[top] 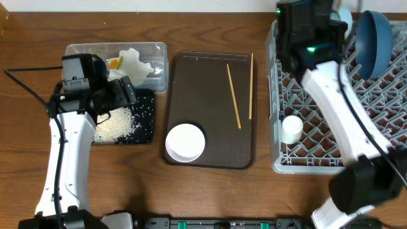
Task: Sort waste into correct bins and load items into the dishwasher rack
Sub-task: 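Carry the light-blue bowl into the rack and release it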
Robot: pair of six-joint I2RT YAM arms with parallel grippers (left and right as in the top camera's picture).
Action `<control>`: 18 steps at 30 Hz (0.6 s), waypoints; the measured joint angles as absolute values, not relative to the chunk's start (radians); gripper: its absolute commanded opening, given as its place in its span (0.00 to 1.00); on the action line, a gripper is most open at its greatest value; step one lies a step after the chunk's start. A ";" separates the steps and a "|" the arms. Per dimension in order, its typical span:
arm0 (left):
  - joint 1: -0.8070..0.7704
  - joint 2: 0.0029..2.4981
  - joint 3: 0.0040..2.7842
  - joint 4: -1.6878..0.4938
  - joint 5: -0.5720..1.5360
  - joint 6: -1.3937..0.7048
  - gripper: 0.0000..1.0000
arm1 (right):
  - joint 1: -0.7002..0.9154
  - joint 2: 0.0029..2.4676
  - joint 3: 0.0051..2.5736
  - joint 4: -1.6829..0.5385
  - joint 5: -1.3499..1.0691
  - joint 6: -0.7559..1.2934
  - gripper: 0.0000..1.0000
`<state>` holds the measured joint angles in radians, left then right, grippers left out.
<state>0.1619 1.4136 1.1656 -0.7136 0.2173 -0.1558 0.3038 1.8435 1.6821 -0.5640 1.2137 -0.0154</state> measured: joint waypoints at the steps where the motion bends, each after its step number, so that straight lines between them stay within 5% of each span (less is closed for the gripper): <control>1: 0.162 1.414 1.166 -0.713 0.217 -0.156 0.93 | 0.304 1.869 1.682 -0.533 1.230 -0.054 0.01; 9: 0.162 1.414 1.166 -0.713 0.218 -0.156 0.93 | 0.304 2.041 1.681 -0.371 1.322 -0.337 0.03; 18: 0.162 1.414 1.166 -0.714 0.218 -0.156 0.93 | 0.292 2.081 1.679 -0.307 1.364 -0.410 0.01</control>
<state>0.1619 1.4136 1.1656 -0.7136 0.2176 -0.1558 0.2916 2.0811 1.6791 -0.3065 1.3636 -0.4103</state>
